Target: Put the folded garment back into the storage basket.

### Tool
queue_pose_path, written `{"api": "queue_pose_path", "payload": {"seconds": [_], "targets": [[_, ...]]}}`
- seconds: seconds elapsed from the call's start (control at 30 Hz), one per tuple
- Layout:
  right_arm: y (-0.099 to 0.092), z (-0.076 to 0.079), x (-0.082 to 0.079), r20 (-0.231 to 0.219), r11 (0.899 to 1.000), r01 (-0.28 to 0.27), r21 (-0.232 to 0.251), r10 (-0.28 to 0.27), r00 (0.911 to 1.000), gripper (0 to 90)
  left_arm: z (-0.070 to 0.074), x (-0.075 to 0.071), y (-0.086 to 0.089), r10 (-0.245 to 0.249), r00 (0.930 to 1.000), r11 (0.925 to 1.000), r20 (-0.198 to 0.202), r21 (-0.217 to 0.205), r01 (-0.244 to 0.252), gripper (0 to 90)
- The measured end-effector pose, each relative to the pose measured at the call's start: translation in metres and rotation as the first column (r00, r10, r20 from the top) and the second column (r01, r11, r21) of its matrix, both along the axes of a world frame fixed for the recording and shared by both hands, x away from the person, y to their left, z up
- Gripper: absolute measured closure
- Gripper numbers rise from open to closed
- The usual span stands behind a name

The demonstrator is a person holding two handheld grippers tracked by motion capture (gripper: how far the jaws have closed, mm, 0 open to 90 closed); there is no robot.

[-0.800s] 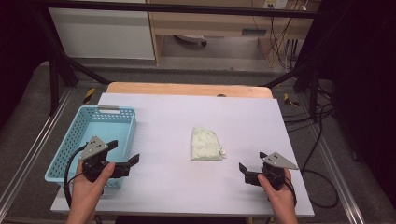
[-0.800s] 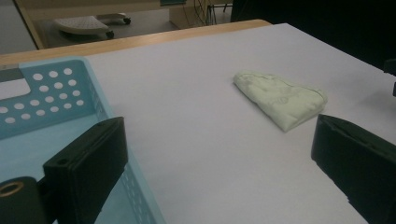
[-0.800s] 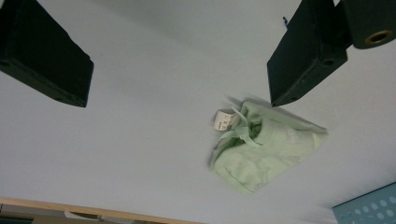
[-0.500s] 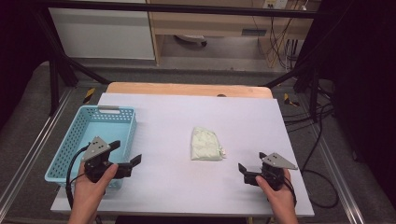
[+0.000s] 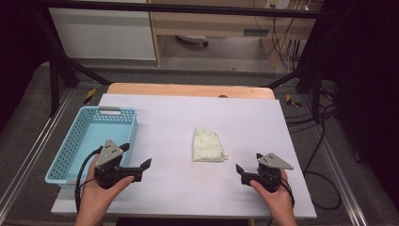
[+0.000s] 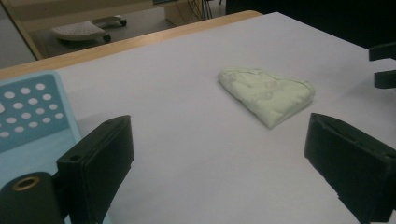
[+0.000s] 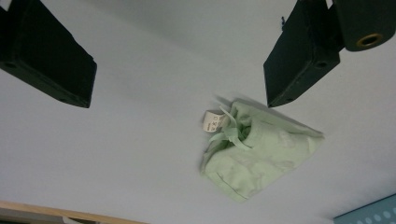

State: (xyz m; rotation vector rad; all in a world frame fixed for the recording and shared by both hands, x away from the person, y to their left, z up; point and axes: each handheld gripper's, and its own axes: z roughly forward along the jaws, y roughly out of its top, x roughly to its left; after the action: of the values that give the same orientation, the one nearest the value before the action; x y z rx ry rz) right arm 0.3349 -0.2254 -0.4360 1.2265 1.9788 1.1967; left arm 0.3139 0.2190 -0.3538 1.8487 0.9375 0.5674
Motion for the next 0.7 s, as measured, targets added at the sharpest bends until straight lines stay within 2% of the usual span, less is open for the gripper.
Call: {"api": "queue_pose_path", "payload": {"seconds": [0.1, 0.3, 0.37, 0.47, 0.57, 0.7], "targets": [[0.001, -0.001, 0.001, -0.012, 1.000, -0.001, -0.010, 0.001, 0.9999, 11.2, -0.002, -0.003, -0.009, -0.032, 0.9995, 0.9994, -0.004, 0.009, 0.032, 8.0], [0.002, -0.001, -0.001, -0.011, 1.000, -0.005, -0.009, 0.005, 0.9999, 10.9, -0.010, -0.004, -0.033, -0.092, 0.9949, 0.9957, -0.043, 0.010, 0.092, 8.2], [0.002, -0.002, -0.001, -0.010, 1.000, -0.008, -0.010, 0.008, 0.9999, 10.9, -0.012, -0.003, -0.042, -0.108, 0.9930, 0.9936, -0.048, 0.027, 0.109, 8.5], [0.002, -0.001, -0.001, -0.004, 1.000, -0.008, -0.005, 0.008, 1.0000, 10.7, -0.019, 0.003, -0.055, -0.119, 0.9906, 0.9922, -0.067, 0.028, 0.121, 8.8], [0.003, -0.001, -0.002, -0.003, 1.000, -0.012, -0.001, 0.012, 0.9999, 10.9, -0.026, 0.011, -0.069, -0.120, 0.9900, 0.9899, -0.073, 0.067, 0.125, 8.9], [0.004, 0.000, -0.002, -0.001, 1.000, -0.018, -0.006, 0.018, 0.9998, 10.9, -0.035, 0.024, -0.088, -0.148, 0.9834, 0.9859, -0.105, 0.064, 0.155, 10.0]]}}
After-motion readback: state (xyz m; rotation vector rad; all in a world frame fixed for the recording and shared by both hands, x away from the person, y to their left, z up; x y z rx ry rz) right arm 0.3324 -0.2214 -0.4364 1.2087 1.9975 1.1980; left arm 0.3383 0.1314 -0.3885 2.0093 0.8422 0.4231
